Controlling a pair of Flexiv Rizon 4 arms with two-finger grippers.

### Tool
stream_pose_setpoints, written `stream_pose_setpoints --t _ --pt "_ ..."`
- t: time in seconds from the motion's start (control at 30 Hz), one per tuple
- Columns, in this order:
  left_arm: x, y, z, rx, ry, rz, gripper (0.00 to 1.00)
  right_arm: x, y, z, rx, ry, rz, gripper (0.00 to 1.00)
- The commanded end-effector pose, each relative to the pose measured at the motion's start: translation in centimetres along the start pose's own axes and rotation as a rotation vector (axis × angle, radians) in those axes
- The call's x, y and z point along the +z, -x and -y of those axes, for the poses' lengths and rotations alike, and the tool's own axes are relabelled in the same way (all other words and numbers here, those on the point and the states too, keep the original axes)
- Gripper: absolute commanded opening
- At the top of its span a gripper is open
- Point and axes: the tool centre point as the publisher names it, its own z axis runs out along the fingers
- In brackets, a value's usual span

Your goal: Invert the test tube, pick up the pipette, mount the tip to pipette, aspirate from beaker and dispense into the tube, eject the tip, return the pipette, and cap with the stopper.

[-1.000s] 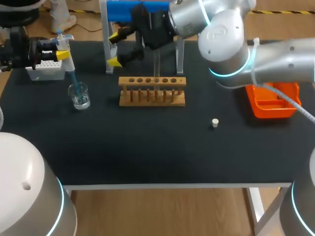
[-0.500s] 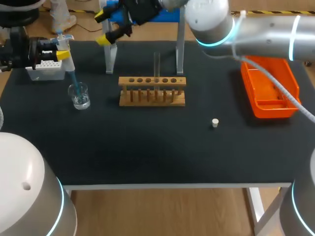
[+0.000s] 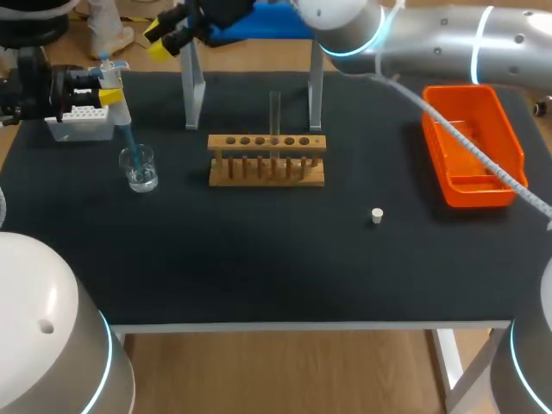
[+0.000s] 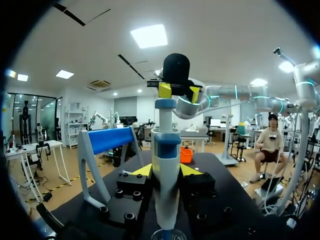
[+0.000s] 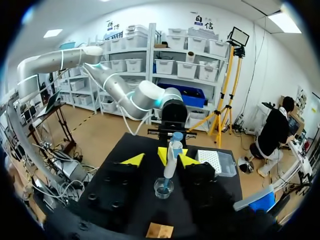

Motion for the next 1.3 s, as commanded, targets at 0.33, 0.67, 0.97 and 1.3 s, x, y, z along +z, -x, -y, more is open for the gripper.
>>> stream_pose_setpoints --t 0.33,0.67,0.97,1.3 --pt "-0.1 0.1 -0.1 0.002 -0.003 -0.005 0.00 2.1 1.4 -1.9 0.037 -0.030 0.015 0.00" --pt "-0.1 0.1 -0.1 0.002 -0.003 -0.005 0.00 4.3 2.1 -2.4 0.097 -0.015 0.047 0.00" --pt "-0.1 0.1 -0.1 0.002 -0.003 -0.005 0.00 5.5 2.7 -2.7 0.129 -0.008 0.064 0.00" --pt "-0.1 0.1 -0.1 0.002 -0.003 -0.005 0.00 6.4 3.1 -3.1 0.149 -0.003 0.070 0.00"
